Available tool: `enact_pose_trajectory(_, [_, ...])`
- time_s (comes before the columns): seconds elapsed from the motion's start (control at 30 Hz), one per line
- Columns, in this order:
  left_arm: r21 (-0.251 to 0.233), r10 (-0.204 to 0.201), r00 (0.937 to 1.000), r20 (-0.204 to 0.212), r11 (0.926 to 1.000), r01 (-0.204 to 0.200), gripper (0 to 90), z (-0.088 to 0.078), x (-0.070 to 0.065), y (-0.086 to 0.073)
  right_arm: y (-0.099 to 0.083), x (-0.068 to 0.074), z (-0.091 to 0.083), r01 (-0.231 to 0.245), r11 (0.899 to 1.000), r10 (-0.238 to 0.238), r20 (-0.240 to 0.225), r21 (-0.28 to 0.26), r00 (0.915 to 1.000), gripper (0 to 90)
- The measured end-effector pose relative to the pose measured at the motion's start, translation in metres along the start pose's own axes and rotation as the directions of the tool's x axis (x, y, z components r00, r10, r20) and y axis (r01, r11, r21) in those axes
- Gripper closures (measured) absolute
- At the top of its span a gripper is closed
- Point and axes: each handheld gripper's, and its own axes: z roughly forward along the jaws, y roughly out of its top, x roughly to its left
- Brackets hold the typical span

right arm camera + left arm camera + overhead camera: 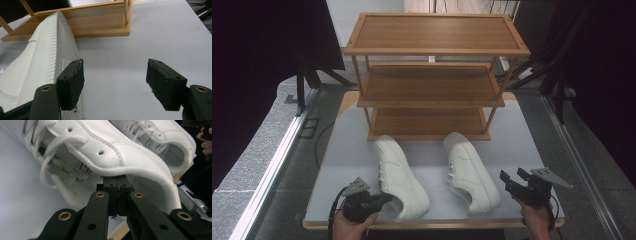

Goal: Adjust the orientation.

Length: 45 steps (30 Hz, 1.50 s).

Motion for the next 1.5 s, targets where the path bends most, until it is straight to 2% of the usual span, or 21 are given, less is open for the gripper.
enact_pose_trajectory(0.13, [0.020, 0.015, 0.9998, 0.013, 0.9997, -0.015, 88.7, 0.020, -0.005, 0.023, -0.001, -0.001, 0.001, 0.004, 1.000, -0.004, 0.003, 0.005, 1.0000, 30.3])
enact_pose_trajectory(0.23, [0.056, 0.058, 0.9983, 0.006, 0.9968, -0.058, 88.5, 0.038, -0.015, 0.041, -0.002, -0.001, 0.003, 0.007, 1.000, -0.007, 0.003, 0.012, 1.0000, 30.2])
enact_pose_trajectory(0.27, [0.045, 0.051, 0.9980, 0.038, 0.9976, -0.052, 89.7, 0.043, -0.017, 0.046, -0.003, -0.001, 0.003, 0.008, 1.000, -0.008, 0.004, 0.011, 1.0000, 30.2])
enact_pose_trajectory(0.3, [0.054, 0.044, 0.9975, 0.056, 0.9974, -0.047, 89.9, 0.048, -0.021, 0.052, -0.003, -0.002, 0.003, 0.006, 1.000, -0.006, 0.005, 0.012, 1.0000, 30.2])
enact_pose_trajectory(0.33, [0.061, 0.063, 0.9968, 0.049, 0.9960, -0.066, 89.9, 0.052, -0.027, 0.057, -0.003, -0.003, 0.003, 0.002, 1.000, -0.002, 0.005, 0.012, 1.0000, 30.2])
enact_pose_trajectory(0.4, [0.089, 0.109, 0.9940, 0.010, 0.9900, -0.109, 88.5, 0.060, -0.039, 0.064, -0.003, -0.005, 0.002, -0.005, 1.000, 0.005, 0.008, 0.009, 1.0000, 30.2])
enact_pose_trajectory(0.47, [0.095, 0.115, 0.9933, 0.003, 0.9888, -0.115, 87.3, 0.063, -0.043, 0.066, -0.004, -0.007, 0.000, -0.014, 1.000, 0.014, 0.011, 0.005, 0.9999, 30.3])
enact_pose_trajectory(0.67, [0.075, 0.125, 0.9922, 0.007, 0.9893, -0.125, 86.8, 0.067, -0.053, 0.070, -0.004, -0.011, -0.002, -0.036, 0.999, 0.036, 0.021, -0.003, 0.9991, 30.4])
enact_pose_trajectory(0.8, [0.096, 0.124, 0.9922, 0.017, 0.9876, -0.125, 87.4, 0.079, -0.056, 0.070, -0.004, -0.010, 0.000, -0.034, 0.999, 0.034, 0.022, 0.002, 0.9992, 30.3])
enact_pose_trajectory(0.97, [0.133, 0.099, 0.9949, 0.021, 0.9860, -0.101, 87.6, 0.090, -0.053, 0.059, -0.007, -0.010, 0.000, -0.039, 0.999, 0.038, 0.026, 0.010, 0.9989, 30.3])
enact_pose_trajectory(1.07, [0.153, 0.083, 0.9966, 0.004, 0.9848, -0.082, 88.6, 0.092, -0.046, 0.052, -0.008, -0.012, 0.000, -0.042, 0.999, 0.042, 0.031, 0.003, 0.9986, 30.4])
enact_pose_trajectory(1.13, [0.137, 0.058, 0.9980, 0.026, 0.9887, -0.061, 90.0, 0.091, -0.042, 0.050, -0.008, -0.012, 0.000, -0.052, 0.999, 0.052, 0.042, -0.004, 0.9978, 30.5])
enact_pose_trajectory(1.27, [0.145, 0.064, 0.9972, 0.038, 0.9870, -0.069, 90.0, 0.086, -0.038, 0.049, -0.009, -0.012, 0.000, -0.054, 0.999, 0.054, 0.047, -0.001, 0.9974, 30.4])
enact_pose_trajectory(1.37, [0.146, 0.062, 0.9976, 0.032, 0.9871, -0.066, 90.0, 0.080, -0.034, 0.046, -0.010, -0.012, 0.000, -0.056, 0.998, 0.056, 0.046, 0.002, 0.9974, 30.4])
enact_pose_trajectory(1.5, [0.149, 0.061, 0.9981, 0.012, 0.9869, -0.062, 90.0, 0.067, -0.028, 0.041, -0.011, -0.013, -0.002, -0.088, 0.996, 0.088, 0.027, -0.007, 0.9957, 30.4])
